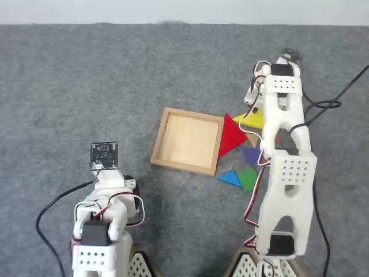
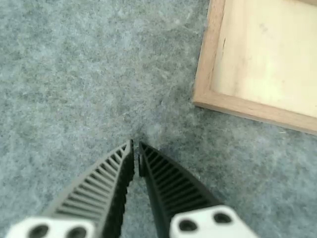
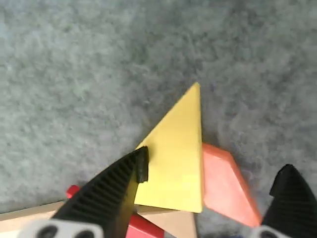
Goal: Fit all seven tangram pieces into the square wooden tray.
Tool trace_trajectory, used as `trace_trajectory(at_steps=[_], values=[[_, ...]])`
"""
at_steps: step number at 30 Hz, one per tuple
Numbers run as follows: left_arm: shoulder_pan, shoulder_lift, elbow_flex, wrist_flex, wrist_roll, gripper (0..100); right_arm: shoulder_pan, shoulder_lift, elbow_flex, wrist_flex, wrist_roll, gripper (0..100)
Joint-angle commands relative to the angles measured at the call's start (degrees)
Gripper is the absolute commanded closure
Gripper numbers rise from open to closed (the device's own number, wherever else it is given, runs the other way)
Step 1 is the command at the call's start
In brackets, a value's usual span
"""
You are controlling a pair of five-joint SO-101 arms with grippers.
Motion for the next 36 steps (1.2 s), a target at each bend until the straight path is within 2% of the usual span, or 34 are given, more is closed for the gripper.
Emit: trace_trajectory(at_steps=[1, 8, 12, 20, 28, 36], values=[[-0.4, -1.1, -0.7, 0.3, -0.9, 99, -0.6, -0.1, -2.2, -2.2, -0.7, 60.8], [-0.4, -1.1, -0.7, 0.3, -0.9, 99, -2.5, 1.1, -2.4, -3.9, 1.7, 61.5], [-0.4, -1.1, -0.7, 0.3, -0.9, 99, -4.1, 3.8, -2.4, -3.6, 5.8, 70.9], [-0.4, -1.1, -0.7, 0.3, -0.9, 99, -3.6, 2.9, -2.5, 0.1, 5.5, 85.8], [-0.4, -1.1, -0.7, 0.3, -0.9, 99, -1.2, -0.9, -2.5, 4.3, 5.5, 89.8], [-0.4, -1.1, -0.7, 0.3, -0.9, 99, -1.1, -6.6, -2.5, 11.3, 9.8, 93.0]])
